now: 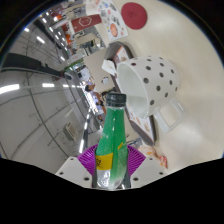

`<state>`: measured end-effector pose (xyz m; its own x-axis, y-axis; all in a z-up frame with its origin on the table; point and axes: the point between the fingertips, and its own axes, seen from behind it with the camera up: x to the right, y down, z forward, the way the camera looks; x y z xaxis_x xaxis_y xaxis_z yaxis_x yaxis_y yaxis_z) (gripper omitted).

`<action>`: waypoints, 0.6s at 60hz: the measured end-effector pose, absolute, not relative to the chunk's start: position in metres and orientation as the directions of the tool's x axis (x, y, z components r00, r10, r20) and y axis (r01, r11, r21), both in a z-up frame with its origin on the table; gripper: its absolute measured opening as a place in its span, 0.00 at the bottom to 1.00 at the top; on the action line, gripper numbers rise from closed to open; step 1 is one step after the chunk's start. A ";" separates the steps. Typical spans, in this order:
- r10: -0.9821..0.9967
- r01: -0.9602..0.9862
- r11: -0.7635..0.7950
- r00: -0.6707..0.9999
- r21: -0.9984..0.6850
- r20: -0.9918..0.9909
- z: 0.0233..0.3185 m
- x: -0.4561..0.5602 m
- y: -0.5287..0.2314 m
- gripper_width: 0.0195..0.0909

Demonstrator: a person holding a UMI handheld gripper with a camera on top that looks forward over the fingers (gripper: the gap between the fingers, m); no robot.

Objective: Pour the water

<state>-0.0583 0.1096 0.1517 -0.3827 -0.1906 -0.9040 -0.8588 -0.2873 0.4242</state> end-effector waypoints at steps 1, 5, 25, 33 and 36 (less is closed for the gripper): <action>-0.187 -0.845 -0.287 -0.413 0.452 -0.891 0.153 -0.057 0.111 0.25; -0.178 -0.793 -0.287 -0.508 0.538 -0.843 0.159 -0.052 0.111 0.25; -0.185 -0.785 -0.440 -0.396 0.436 -0.899 0.189 -0.059 0.078 0.25; 0.092 -0.847 -0.485 0.196 -0.216 -0.976 0.245 -0.012 0.087 0.26; 0.190 -0.782 -0.405 0.435 -0.474 -0.880 0.271 0.025 0.088 0.25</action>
